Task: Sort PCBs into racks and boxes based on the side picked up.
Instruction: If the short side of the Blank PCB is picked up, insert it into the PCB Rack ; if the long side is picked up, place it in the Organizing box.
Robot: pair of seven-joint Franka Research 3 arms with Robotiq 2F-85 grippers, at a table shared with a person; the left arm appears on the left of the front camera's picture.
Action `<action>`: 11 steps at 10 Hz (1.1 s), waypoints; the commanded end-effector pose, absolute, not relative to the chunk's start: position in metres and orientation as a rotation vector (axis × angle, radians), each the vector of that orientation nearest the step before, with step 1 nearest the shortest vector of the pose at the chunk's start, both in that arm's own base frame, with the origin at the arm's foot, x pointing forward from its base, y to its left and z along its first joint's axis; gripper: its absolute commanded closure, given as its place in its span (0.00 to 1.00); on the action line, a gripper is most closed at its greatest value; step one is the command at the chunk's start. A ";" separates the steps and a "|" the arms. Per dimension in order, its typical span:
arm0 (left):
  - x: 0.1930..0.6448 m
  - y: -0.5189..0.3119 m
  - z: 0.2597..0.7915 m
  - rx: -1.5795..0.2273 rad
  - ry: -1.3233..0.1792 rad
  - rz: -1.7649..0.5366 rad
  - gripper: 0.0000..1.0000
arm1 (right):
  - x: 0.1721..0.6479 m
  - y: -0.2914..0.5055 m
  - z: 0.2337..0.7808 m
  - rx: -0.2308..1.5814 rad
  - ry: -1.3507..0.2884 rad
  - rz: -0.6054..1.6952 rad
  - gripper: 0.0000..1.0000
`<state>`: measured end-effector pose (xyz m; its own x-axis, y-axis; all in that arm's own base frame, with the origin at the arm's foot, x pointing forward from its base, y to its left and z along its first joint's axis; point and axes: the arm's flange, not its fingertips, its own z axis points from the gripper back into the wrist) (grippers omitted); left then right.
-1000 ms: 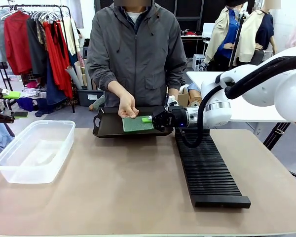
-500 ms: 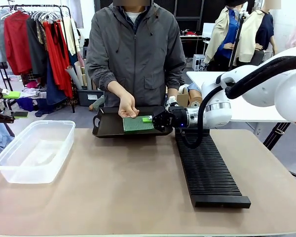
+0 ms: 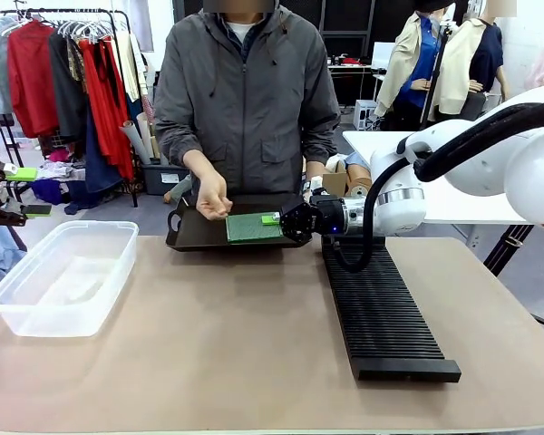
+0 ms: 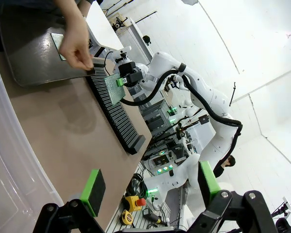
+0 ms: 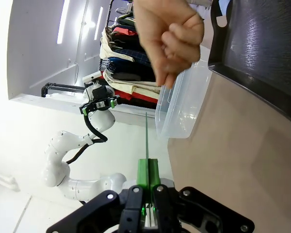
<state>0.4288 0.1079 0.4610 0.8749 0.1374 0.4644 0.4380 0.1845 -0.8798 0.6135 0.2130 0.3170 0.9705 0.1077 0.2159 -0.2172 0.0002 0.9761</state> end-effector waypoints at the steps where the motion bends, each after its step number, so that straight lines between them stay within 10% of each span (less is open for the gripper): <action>1: 0.428 0.109 0.464 -1.385 -0.496 -0.224 0.00 | 0.612 0.214 0.319 1.563 -0.092 0.243 1.00; 11: 0.428 0.109 0.464 -1.385 -0.496 -0.224 0.00 | 0.612 0.214 0.319 1.563 -0.092 0.243 1.00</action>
